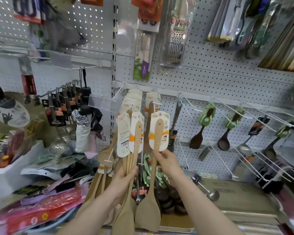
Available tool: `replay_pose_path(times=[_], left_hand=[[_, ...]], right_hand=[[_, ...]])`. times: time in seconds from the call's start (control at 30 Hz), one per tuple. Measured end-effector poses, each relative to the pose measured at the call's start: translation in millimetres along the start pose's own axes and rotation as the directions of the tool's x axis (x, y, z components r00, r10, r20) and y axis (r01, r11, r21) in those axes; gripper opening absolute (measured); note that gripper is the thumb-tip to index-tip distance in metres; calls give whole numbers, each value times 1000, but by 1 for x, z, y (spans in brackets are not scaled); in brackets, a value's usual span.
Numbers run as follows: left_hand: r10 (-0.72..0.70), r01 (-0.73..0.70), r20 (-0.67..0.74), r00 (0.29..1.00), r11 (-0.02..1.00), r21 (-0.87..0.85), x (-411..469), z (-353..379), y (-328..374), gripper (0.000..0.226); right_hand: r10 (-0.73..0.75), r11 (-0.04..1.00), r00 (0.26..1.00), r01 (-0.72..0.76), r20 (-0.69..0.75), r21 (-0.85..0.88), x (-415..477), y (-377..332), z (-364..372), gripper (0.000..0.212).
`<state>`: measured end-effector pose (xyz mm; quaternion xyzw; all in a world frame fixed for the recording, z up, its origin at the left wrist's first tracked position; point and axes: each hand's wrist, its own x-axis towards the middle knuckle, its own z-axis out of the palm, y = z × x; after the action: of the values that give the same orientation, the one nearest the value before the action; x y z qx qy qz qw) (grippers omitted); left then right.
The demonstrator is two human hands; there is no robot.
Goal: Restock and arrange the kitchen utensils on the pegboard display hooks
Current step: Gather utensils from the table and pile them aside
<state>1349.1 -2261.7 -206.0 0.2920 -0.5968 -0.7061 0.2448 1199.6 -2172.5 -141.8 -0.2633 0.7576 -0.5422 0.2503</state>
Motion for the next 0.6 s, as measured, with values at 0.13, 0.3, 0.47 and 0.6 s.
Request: replay_pose_path(times=[0.13, 0.3, 0.47, 0.6], left_hand=[[-60, 60, 8, 998, 997, -53, 3, -4, -1, 87], [-81, 84, 29, 996, 989, -122, 10, -1, 1, 49], [-95, 97, 21, 995, 980, -174, 21, 2, -3, 28], [-108, 112, 31, 994, 974, -195, 27, 1, -7, 27]], right_hand=[[44, 989, 995, -56, 88, 138, 8, -1, -8, 17], [92, 979, 976, -125, 198, 158, 18, 11, -13, 19], [24, 996, 979, -41, 201, 85, 29, 18, -13, 18], [44, 996, 982, -59, 185, 74, 44, 6, -14, 16]])
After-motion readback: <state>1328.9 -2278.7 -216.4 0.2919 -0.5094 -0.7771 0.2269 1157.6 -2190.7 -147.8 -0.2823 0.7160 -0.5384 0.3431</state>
